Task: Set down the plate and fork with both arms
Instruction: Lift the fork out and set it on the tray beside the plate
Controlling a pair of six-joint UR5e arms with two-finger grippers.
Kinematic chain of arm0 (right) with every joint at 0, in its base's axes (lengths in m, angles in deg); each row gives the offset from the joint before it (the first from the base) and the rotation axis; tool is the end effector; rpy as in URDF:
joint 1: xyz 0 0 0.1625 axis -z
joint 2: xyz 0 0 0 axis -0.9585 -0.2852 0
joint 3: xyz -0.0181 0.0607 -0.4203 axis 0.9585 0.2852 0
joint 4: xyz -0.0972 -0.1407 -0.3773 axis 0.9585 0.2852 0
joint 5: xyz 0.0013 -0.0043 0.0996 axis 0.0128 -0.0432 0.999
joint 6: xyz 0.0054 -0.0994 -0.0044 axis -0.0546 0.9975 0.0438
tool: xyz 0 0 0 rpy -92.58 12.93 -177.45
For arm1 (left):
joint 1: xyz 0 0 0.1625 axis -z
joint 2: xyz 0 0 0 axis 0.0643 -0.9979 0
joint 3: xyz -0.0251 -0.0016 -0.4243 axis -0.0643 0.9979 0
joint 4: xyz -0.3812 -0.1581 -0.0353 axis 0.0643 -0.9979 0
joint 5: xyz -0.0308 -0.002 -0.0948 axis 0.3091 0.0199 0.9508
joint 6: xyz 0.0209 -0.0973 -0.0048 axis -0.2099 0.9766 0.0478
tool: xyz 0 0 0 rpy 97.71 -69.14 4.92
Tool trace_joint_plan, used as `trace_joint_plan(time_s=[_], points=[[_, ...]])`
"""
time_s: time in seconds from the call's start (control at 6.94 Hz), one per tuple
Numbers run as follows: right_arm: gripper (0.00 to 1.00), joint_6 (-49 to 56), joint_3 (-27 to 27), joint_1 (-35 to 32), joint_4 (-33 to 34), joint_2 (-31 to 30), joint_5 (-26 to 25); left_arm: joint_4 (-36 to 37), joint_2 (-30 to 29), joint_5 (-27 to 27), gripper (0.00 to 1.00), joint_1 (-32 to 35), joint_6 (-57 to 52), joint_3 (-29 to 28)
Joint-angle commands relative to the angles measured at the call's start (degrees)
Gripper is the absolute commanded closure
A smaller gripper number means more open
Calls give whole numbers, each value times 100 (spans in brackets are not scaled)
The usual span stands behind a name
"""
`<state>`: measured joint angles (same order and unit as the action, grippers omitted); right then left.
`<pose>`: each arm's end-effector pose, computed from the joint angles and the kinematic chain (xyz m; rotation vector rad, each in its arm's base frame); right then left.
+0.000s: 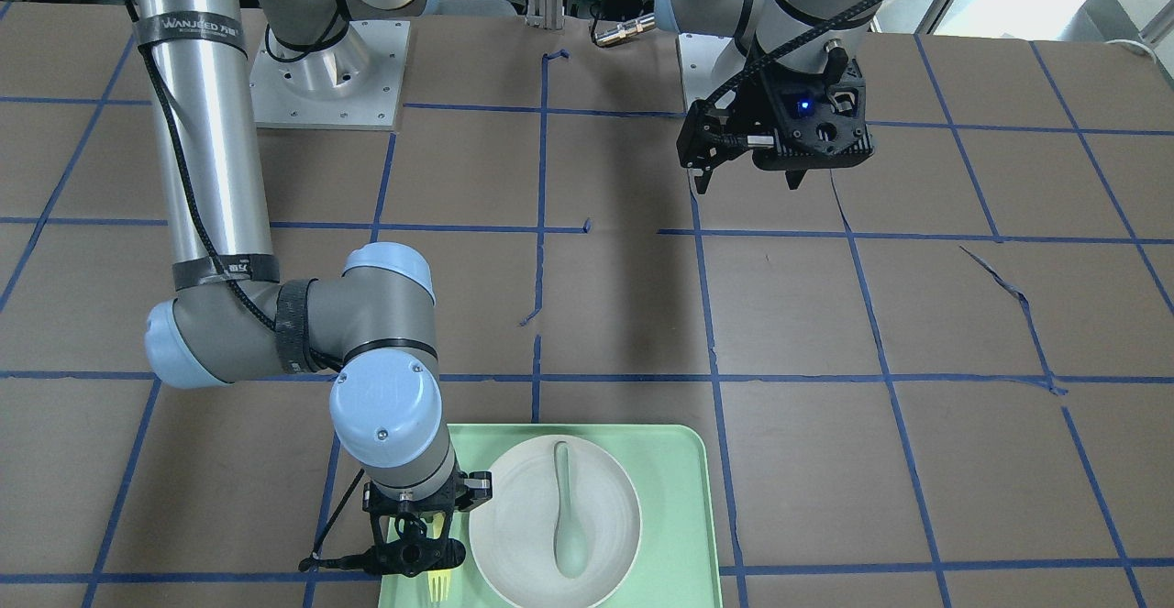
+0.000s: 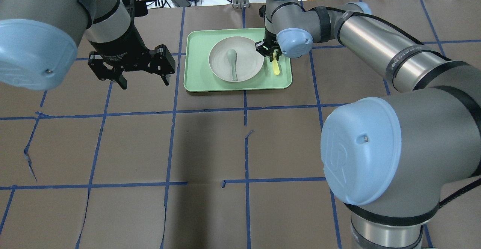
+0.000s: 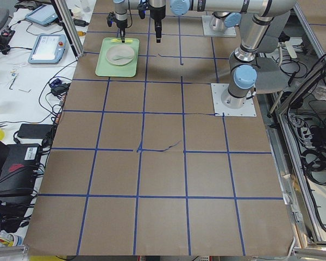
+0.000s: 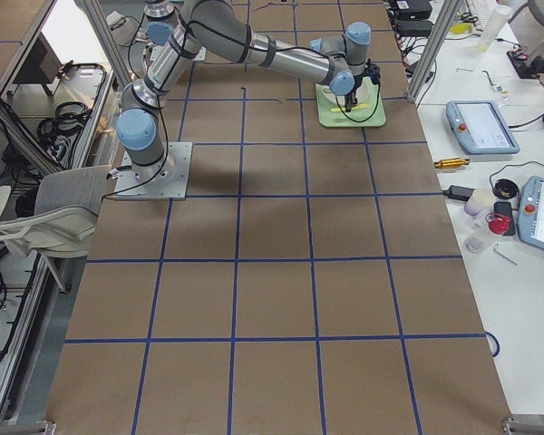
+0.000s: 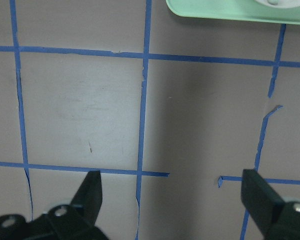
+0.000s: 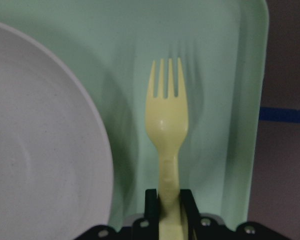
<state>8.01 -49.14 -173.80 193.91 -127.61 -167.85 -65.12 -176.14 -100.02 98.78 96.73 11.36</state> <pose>0.2640 -0.7146 0.1982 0.1307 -3.1256 0.1391 -0.1740 -0.4734 0.4708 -0.1219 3.1179 0.0140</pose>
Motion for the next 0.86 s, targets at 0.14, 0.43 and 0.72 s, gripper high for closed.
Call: trace_joint_plan(time_s=[0.14, 0.43, 0.72], points=[[22, -43, -202, 9, 141, -13, 5, 0, -3, 0, 0, 0, 1, 1], [0, -70, -317, 9, -182, -555, -91, 0, 6, 0, 0, 0, 1, 1], [0, 35, -379, 166, -2009, -1791, -232, 0, 14, -8, 0, 0, -8, -8]])
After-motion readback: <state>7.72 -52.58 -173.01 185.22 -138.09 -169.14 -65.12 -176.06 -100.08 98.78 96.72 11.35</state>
